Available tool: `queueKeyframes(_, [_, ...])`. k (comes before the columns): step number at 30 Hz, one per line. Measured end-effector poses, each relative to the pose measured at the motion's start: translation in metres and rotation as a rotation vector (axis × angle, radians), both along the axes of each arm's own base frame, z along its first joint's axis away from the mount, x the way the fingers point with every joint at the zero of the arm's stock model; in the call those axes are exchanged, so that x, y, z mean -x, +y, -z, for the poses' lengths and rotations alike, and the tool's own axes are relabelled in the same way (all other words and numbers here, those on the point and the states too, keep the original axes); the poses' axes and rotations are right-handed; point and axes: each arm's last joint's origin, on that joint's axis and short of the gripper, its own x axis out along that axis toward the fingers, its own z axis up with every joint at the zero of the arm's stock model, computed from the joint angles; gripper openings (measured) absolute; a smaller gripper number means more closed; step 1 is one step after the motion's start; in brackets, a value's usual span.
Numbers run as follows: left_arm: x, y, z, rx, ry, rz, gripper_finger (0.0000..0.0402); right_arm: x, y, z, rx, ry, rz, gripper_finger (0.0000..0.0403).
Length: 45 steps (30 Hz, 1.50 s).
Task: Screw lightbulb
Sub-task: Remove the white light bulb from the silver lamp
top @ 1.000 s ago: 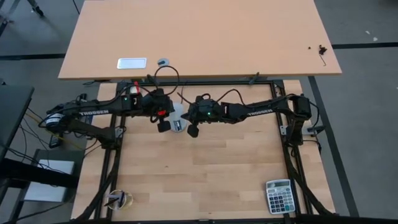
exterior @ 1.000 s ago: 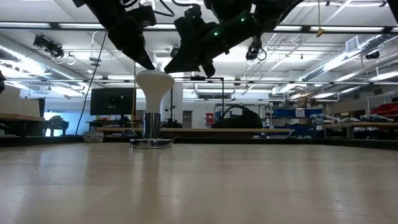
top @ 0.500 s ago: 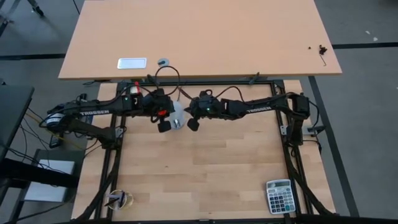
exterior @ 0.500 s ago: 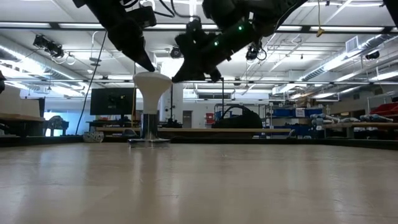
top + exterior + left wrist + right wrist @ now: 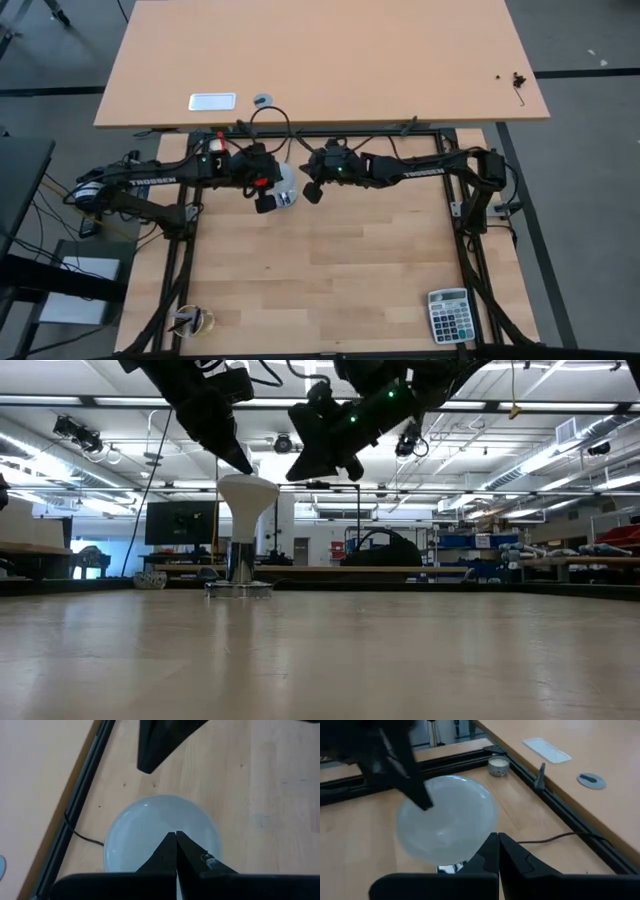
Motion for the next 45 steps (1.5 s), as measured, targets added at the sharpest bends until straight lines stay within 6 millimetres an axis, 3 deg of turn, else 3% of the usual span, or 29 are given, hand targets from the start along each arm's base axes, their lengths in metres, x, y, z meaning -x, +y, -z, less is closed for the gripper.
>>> queueKeyframes(9, [0.003,0.003,-0.019,-0.064,-0.032,-0.058,0.0,-0.005,0.023,-0.007,-0.007,-0.052,-0.134,0.0009])
queueKeyframes(16, [0.009,0.015,-0.018,-0.076,0.003,-0.12,0.0,-0.007,0.034,-0.008,0.005,-0.066,-0.166,0.0009])
queueKeyframes(31, [0.017,0.026,0.004,-0.064,0.055,-0.179,0.0,-0.009,0.034,-0.009,-0.015,-0.093,-0.219,0.0009])
queueKeyframes(40, [0.016,0.026,0.004,-0.041,0.041,-0.161,0.0,-0.022,0.022,0.023,-0.051,-0.07,-0.213,0.0009])
queueKeyframes(45, [0.016,0.025,0.005,-0.033,0.05,-0.158,0.0,-0.024,0.019,0.023,-0.043,-0.09,-0.184,0.0009])
